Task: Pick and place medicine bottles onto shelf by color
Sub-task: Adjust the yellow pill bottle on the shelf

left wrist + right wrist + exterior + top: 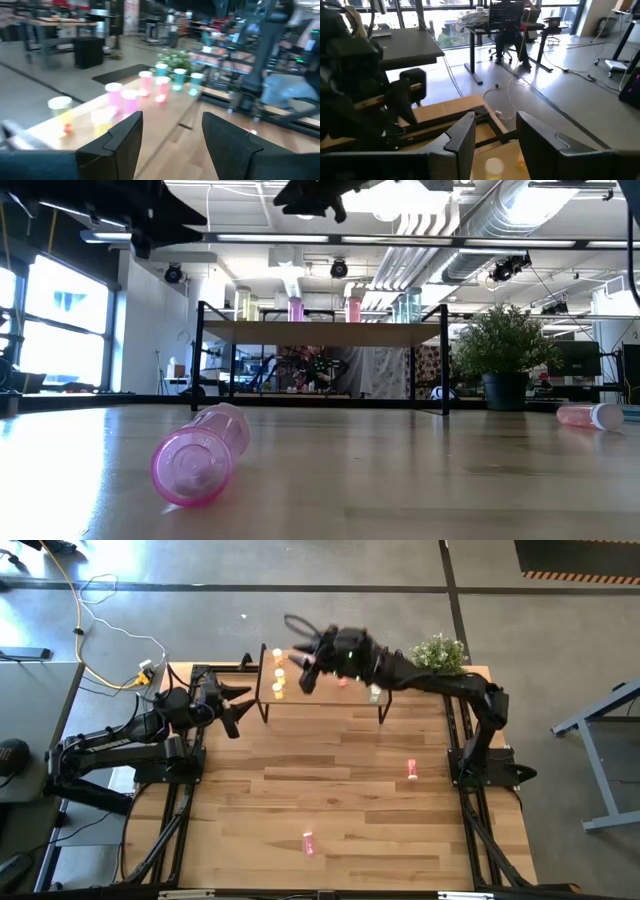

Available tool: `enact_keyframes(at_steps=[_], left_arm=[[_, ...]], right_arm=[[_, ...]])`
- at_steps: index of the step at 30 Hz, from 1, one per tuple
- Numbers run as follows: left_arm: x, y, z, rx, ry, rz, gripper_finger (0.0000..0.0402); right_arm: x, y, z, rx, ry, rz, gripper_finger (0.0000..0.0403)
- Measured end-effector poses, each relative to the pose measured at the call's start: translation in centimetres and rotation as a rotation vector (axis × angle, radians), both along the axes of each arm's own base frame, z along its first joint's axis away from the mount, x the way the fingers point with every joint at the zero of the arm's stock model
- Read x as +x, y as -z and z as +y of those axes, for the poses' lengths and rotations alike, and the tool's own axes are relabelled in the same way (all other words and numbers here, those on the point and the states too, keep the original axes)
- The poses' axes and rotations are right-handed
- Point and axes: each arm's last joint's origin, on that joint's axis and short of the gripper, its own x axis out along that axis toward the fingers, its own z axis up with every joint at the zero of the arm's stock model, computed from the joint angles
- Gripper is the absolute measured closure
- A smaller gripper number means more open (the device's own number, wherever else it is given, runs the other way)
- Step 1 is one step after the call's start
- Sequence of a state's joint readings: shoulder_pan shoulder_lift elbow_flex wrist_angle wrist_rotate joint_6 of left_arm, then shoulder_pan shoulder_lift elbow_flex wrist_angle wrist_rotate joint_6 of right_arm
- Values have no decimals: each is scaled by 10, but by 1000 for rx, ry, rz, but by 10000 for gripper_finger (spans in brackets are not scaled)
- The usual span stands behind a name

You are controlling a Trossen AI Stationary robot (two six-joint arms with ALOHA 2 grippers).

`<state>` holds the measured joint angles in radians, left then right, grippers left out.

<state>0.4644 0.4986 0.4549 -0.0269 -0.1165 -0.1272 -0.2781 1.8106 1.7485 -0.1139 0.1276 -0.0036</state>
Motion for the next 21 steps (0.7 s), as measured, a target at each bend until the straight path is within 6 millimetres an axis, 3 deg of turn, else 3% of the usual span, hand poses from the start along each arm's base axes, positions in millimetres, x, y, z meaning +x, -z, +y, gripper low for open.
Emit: enact_keyframes(at_steps=[7, 13, 21], left_arm=[[2, 6, 15, -34, -94, 39, 206], [6, 11, 27, -57, -139, 62, 206], [6, 8, 42, -15, -211, 23, 206]], right_arm=[[-20, -25, -44, -53, -116, -8, 270], [-22, -15, -66, -70, -208, 8, 270], [-9, 12, -81, -67, -332, 45, 270]])
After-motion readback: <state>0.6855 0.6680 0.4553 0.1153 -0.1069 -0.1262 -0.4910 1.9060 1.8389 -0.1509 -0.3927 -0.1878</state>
